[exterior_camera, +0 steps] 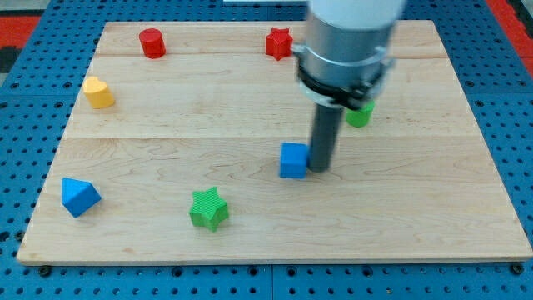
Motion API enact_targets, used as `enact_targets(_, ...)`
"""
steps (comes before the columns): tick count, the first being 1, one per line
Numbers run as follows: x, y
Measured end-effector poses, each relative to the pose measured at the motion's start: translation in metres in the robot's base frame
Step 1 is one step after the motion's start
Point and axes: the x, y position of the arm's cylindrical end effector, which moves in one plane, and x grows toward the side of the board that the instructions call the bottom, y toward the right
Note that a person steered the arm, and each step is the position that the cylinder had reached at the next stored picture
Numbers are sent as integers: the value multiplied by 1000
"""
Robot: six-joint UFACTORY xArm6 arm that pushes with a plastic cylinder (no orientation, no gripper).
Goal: Slide the yellow hexagon towards the green circle
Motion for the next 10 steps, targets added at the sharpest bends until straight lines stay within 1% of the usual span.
enact_targets(1, 2, 10)
enact_targets(2, -7, 58)
enact_targets(3, 11, 76)
enact_targets(4, -3, 108)
enact_targets(5, -80, 161)
enact_targets(6, -186, 224)
enact_targets(7, -262, 229)
enact_targets(8, -269, 161)
enact_targets(9, -244, 109)
enact_targets(10, -197, 109)
